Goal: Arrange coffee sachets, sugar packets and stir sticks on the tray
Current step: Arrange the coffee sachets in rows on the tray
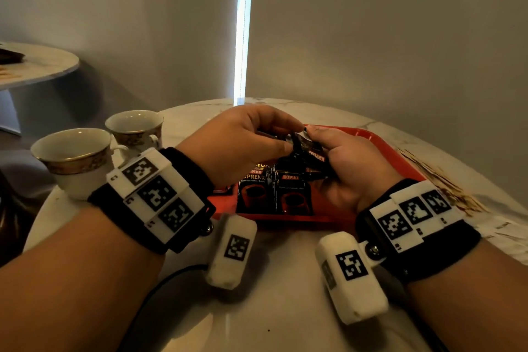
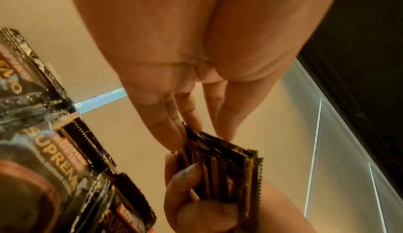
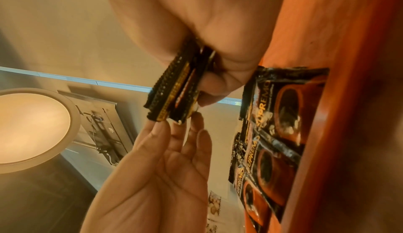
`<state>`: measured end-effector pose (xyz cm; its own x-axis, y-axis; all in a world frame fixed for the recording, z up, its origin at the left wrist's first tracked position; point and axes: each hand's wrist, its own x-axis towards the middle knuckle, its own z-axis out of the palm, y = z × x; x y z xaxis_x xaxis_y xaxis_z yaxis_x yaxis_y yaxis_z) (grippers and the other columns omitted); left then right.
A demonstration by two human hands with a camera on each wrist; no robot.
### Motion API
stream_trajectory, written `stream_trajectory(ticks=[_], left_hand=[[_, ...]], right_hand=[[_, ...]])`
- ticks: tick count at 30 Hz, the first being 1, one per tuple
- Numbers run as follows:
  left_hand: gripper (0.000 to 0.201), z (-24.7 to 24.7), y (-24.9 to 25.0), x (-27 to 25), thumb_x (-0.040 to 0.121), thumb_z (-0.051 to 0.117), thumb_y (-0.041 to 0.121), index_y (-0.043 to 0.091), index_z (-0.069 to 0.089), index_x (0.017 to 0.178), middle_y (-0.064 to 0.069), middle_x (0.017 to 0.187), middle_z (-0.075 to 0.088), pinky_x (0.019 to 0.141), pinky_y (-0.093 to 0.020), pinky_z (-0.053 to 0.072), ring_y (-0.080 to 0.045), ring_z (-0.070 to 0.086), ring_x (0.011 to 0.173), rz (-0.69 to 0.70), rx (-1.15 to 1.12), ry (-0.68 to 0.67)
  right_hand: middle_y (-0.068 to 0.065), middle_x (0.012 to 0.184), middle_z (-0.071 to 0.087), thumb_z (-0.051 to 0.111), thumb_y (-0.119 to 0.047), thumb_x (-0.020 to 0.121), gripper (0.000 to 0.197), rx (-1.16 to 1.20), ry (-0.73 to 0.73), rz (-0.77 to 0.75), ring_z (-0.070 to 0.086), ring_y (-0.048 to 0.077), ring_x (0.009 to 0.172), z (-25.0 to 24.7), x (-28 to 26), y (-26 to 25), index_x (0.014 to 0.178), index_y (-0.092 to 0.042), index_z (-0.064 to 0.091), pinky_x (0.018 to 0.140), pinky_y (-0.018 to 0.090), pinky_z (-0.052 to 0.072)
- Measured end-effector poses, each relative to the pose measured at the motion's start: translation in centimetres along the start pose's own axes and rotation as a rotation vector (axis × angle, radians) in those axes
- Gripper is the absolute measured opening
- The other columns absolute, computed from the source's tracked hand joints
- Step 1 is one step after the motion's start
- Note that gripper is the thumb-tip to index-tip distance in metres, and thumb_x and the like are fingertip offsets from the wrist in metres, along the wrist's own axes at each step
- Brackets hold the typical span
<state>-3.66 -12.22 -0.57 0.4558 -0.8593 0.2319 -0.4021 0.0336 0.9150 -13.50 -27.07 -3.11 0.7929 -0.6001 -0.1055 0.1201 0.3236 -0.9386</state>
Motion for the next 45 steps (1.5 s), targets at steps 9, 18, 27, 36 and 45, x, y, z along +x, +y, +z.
stream_trajectory(ticks=[9,18,27,36,45], left_hand=[[0.018,1.1,-0.7,1.0,0.09,0.067,0.002,0.006,0.06,0.107,-0.016,0.096,0.071,0.061,-0.03,0.061,-0.02,0.072,0.07,-0.238,-0.444,0.179],[0.024,1.1,-0.2,0.3,0.097,0.056,0.028,0.008,0.062,0.109,-0.011,0.09,0.064,0.069,-0.035,0.061,-0.018,0.057,0.069,-0.344,-0.628,-0.095],[0.061,1.0,0.3,0.0,0.091,0.06,0.043,0.001,0.056,0.135,-0.026,0.129,0.06,0.105,-0.047,0.047,-0.037,0.06,0.113,-0.305,-0.701,-0.076],[0.054,0.7,0.0,0.0,0.096,0.051,0.045,0.006,0.06,0.133,-0.018,0.114,0.066,0.075,-0.04,0.061,-0.025,0.069,0.087,-0.281,-0.756,-0.116],[0.044,-0.1,-0.7,0.7,0.092,0.061,0.02,-0.005,0.057,0.128,-0.011,0.09,0.071,0.066,-0.027,0.059,-0.017,0.07,0.073,-0.282,-0.697,0.018]], right_hand=[[0.02,0.107,0.069,0.054,-0.016,0.102,0.025,0.026,-0.001,-0.05,0.069,0.033,0.089,0.6,-0.7,-0.2,0.123,-0.004,0.057,0.079,0.049,0.06],[0.022,0.1,0.071,0.048,-0.019,0.105,0.021,0.004,-0.079,-0.135,0.07,0.033,0.073,2.0,-2.3,-0.3,0.123,-0.009,0.055,0.061,0.045,0.061],[0.006,0.105,0.069,0.059,-0.024,0.1,0.017,-0.261,-0.13,-0.362,0.073,0.014,0.089,1.9,-2.7,-0.8,0.115,-0.018,0.056,0.07,0.031,0.06],[0.005,0.109,0.068,0.08,0.01,0.071,0.046,-0.617,-0.346,-0.523,0.074,0.017,0.092,0.4,-3.9,-2.1,0.095,-0.015,0.051,0.069,0.028,0.058],[-0.007,0.116,0.068,0.092,-0.035,0.061,0.067,-0.404,-0.258,-0.41,0.071,0.018,0.106,0.8,-3.1,-2.0,0.117,-0.027,0.058,0.089,0.041,0.06]])
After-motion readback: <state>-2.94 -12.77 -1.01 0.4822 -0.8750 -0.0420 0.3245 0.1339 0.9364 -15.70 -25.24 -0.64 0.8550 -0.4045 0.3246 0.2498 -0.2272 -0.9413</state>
